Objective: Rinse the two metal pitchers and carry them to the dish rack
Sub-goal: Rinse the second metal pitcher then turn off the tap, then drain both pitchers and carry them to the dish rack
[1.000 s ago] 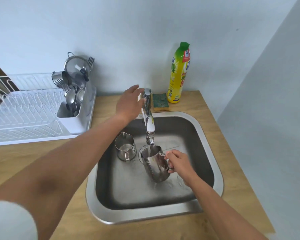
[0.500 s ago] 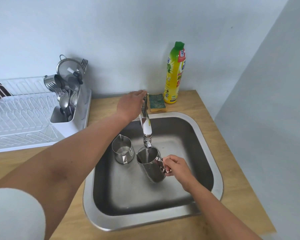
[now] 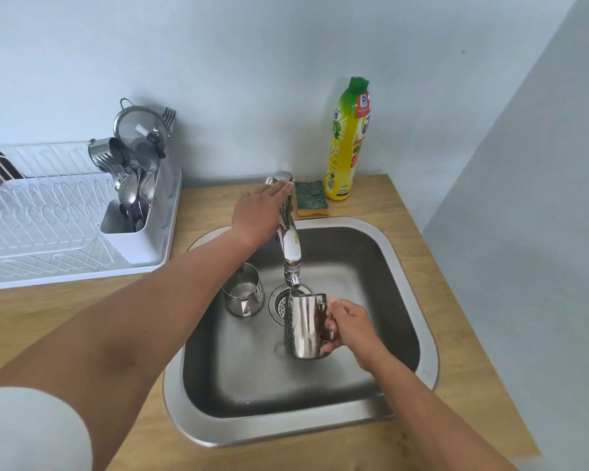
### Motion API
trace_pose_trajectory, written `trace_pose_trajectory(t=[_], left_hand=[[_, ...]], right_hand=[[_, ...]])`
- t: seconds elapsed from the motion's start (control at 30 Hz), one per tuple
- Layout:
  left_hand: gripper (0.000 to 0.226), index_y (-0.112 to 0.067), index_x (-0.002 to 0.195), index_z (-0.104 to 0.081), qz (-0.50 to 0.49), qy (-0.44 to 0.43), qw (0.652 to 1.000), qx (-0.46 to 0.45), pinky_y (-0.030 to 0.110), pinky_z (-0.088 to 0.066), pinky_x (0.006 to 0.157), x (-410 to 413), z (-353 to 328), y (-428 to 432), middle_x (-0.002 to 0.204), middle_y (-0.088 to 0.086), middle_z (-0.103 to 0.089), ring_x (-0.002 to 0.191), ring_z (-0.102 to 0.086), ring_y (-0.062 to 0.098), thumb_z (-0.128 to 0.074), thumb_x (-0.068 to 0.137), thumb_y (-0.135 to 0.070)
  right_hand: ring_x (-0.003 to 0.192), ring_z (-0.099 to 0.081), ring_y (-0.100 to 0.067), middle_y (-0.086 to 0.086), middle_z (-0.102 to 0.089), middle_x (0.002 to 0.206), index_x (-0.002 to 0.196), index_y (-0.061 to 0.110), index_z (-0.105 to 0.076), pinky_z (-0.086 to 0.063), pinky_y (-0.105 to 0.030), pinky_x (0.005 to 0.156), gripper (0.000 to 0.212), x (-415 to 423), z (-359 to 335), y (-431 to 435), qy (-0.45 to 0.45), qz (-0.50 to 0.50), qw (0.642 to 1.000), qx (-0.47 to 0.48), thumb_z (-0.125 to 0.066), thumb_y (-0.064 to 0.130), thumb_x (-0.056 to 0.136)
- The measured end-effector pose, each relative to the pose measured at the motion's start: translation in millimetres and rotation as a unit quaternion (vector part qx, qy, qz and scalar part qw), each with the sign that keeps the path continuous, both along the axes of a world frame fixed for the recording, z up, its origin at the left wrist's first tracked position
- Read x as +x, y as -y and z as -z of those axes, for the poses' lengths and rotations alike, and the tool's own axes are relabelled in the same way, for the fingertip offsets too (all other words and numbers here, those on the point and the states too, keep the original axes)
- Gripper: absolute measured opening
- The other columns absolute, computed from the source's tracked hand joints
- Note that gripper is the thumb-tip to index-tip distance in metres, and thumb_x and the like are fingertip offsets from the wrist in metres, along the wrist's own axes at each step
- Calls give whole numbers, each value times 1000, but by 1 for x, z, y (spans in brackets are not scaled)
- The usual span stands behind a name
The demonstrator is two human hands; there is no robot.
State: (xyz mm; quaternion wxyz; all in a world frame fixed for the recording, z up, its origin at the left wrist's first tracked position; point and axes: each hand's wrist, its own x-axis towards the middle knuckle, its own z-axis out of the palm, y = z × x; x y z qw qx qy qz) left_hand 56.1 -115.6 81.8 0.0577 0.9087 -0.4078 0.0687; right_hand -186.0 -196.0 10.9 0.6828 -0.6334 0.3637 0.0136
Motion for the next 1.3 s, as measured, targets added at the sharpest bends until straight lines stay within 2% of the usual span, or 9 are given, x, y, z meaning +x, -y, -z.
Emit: trace_pose_trajectory(t=[0.33, 0.57, 0.7, 0.77, 0.83, 0.9, 1.03, 1.17, 1.3], left_hand=[[90, -28, 157, -4, 22, -58, 998, 32, 45, -41, 108, -1, -3, -6, 165, -7, -7, 151, -9, 24, -48, 86, 6], [69, -25, 153, -21, -168, -212, 943, -196, 47, -38, 109, -48, 34, -57, 155, 7, -33, 142, -33, 27, -57, 94, -25], [69, -17, 136, -44, -332, -289, 846, -302, 47, -44, 102, -88, 76, -99, 132, 7, -54, 123, -50, 26, -70, 79, -46], [61, -16, 109, -56, -377, -358, 803, -292, 43, -50, 93, -108, 101, -112, 113, 9, -64, 106, -60, 26, -74, 67, -55], [37, -16, 78, -60, -383, -451, 758, -275, 32, -47, 77, -124, 117, -114, 93, 13, -68, 86, -61, 23, -78, 71, -48], [26, -14, 80, -61, -370, -519, 720, -275, 29, -42, 74, -134, 130, -111, 89, 13, -65, 85, -56, 20, -76, 81, -35], [39, -9, 120, -59, -385, -485, 727, -296, 27, -43, 83, -138, 133, -104, 111, 9, -60, 103, -60, 26, -69, 88, -30], [20, -13, 108, -66, -368, -463, 746, -305, 31, -45, 86, -135, 131, -100, 104, 9, -66, 100, -62, 26, -63, 92, -25], [14, -15, 89, -65, -354, -449, 720, -393, 32, -42, 76, -141, 132, -105, 90, 6, -67, 83, -57, 21, -57, 95, -24]], right_hand=[[25, -21, -9, 6, -35, 36, 77, 17, -45, -46, -20, 38, 35, -5, 11, 10, -92, 166, 952, 239, -34, 34, 105], [24, -20, -9, 5, -31, 31, 72, 18, -43, -47, -18, 34, 40, -8, 12, 15, -87, 184, 922, 331, -28, 32, 107], [27, -23, -10, 5, -36, 37, 76, 17, -45, -50, -24, 43, 36, -8, 2, 15, -84, 147, 955, 242, -31, 33, 106], [34, -32, -12, 2, -41, 44, 81, 13, -51, -50, -29, 47, 30, -5, -5, 13, -102, 94, 982, 126, -38, 30, 102], [40, -37, -15, -1, -43, 50, 84, 11, -55, -51, -30, 45, 28, -4, -11, 9, -116, 42, 992, 36, -41, 29, 100], [42, -37, -16, -3, -44, 53, 84, 9, -55, -50, -30, 44, 27, -3, -15, 7, -108, 15, 994, -2, -41, 26, 99], [43, -43, -15, -5, -56, 53, 80, 9, -57, -38, -22, 41, 24, -8, -20, 10, -86, -24, 993, -82, -40, 17, 95], [58, -53, -20, -5, -73, 59, 77, 7, -66, -37, -28, 54, 30, -12, -19, 15, -89, -48, 981, -164, -45, 21, 93], [64, -58, -21, -8, -68, 65, 85, 9, -61, -42, -28, 56, 26, -12, -27, 19, -60, -26, 994, -84, -43, 21, 100]])
